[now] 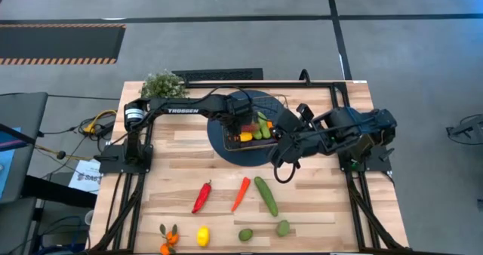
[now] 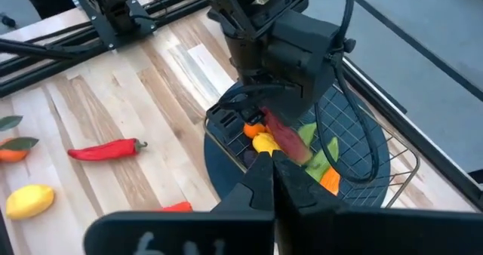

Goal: Build produce basket
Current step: Put the dark red bell pepper into the basket, then put the cucumber into the basket

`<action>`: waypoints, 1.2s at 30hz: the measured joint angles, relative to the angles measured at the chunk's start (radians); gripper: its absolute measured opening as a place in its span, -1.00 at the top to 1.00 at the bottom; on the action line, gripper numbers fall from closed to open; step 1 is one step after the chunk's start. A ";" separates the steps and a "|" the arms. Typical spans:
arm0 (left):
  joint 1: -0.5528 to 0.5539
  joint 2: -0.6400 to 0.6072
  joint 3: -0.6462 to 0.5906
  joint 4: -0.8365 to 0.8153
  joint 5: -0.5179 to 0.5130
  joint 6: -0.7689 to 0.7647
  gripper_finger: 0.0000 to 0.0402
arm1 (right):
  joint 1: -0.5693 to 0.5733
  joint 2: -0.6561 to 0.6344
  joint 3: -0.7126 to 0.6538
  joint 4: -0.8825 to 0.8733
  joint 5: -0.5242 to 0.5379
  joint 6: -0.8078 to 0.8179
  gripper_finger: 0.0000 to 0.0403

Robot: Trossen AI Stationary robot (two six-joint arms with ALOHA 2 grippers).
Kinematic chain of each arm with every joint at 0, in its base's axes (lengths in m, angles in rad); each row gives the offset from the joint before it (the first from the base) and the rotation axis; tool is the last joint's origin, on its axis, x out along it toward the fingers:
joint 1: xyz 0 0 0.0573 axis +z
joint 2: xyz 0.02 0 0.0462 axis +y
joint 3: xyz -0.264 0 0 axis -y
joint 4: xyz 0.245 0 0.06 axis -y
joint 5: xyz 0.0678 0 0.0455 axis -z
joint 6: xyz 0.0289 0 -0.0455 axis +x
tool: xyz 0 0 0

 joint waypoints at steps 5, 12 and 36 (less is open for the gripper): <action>0.000 0.000 0.000 0.003 0.003 -0.031 0.26 | 0.007 0.000 0.000 0.000 -0.005 -0.018 0.98; -0.021 -0.080 -0.001 -0.002 0.021 -0.082 0.28 | 0.010 -0.025 0.001 0.001 -0.112 -0.061 0.94; -0.372 -0.868 0.000 -0.648 -0.677 -0.800 0.28 | 0.010 -0.078 -0.404 0.008 -0.584 0.393 0.94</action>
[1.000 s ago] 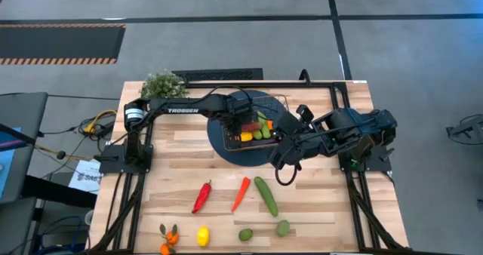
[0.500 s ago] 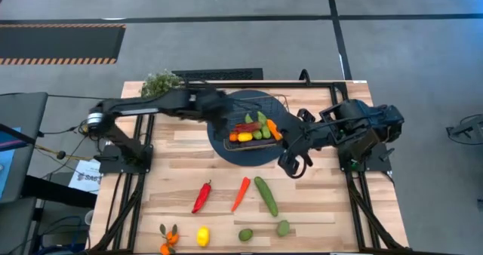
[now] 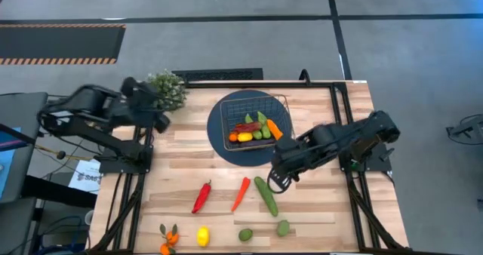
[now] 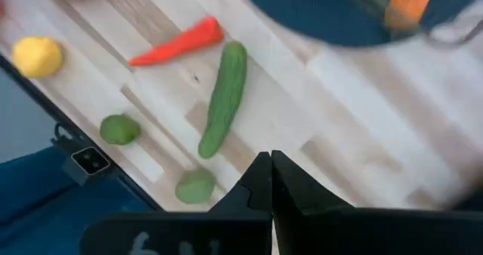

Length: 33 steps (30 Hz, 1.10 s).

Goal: Build produce basket
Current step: Put the cucumber into the basket

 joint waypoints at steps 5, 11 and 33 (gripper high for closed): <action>-0.029 -0.103 -0.020 -0.021 -0.037 -0.017 0.28 | 0.026 0.038 -0.029 0.109 -0.013 0.102 0.94; -0.028 -0.172 -0.092 -0.024 -0.039 -0.016 0.28 | 0.035 0.125 -0.028 0.213 -0.003 0.166 0.94; -0.028 -0.202 -0.208 0.024 -0.015 0.002 0.28 | -0.034 0.420 -0.028 0.310 -0.273 0.059 0.15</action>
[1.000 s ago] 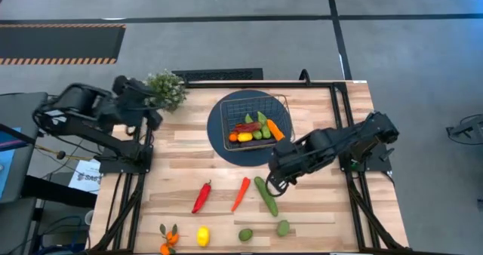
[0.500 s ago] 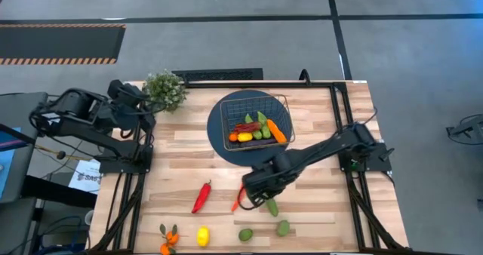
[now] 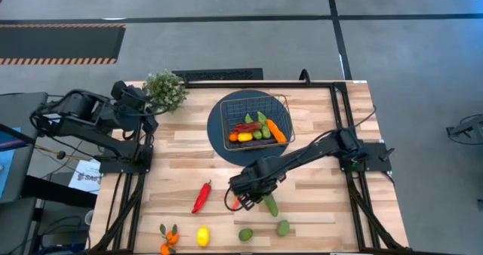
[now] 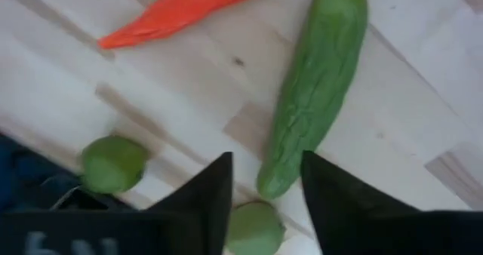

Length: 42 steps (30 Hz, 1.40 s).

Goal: Build produce basket
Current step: Put the cucumber into the basket

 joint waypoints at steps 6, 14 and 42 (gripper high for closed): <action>0.000 0.000 0.000 -0.003 0.001 0.000 0.28 | 0.011 0.074 0.000 -0.009 -0.003 -0.027 -0.26; 0.000 0.000 0.000 -0.003 0.011 0.005 0.28 | 0.016 0.153 0.000 -0.075 -0.009 -0.073 -0.34; 0.000 0.010 0.000 0.019 0.031 -0.018 0.28 | -0.021 0.141 -0.002 0.023 -0.116 -0.210 0.49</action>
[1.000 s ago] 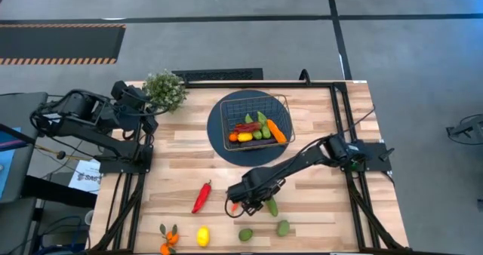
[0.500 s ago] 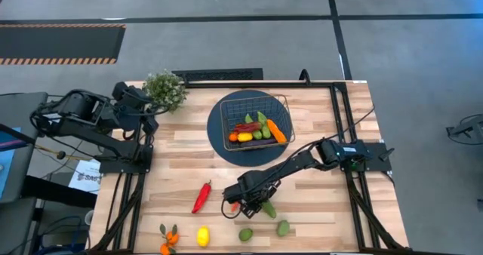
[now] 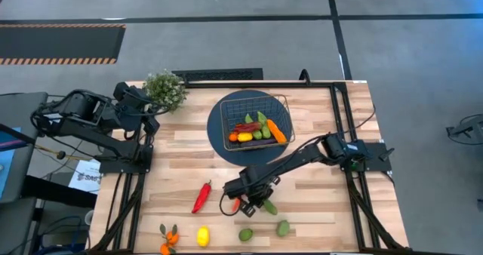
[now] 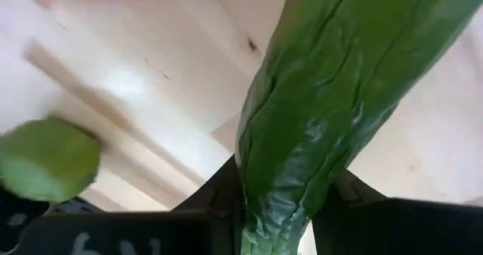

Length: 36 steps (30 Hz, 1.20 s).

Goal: Build produce basket
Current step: Put the cucumber into the basket

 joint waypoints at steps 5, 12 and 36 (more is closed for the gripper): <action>0.000 0.000 0.000 0.001 0.000 -0.007 0.28 | -0.020 -0.115 0.000 -0.044 0.084 0.007 0.49; 0.000 0.000 0.000 0.003 0.000 -0.011 0.28 | -0.062 -0.349 0.001 -0.057 0.354 0.030 0.49; 0.000 0.000 0.000 -0.002 0.000 -0.064 0.28 | -0.469 -0.410 0.002 -0.073 0.592 -0.392 0.49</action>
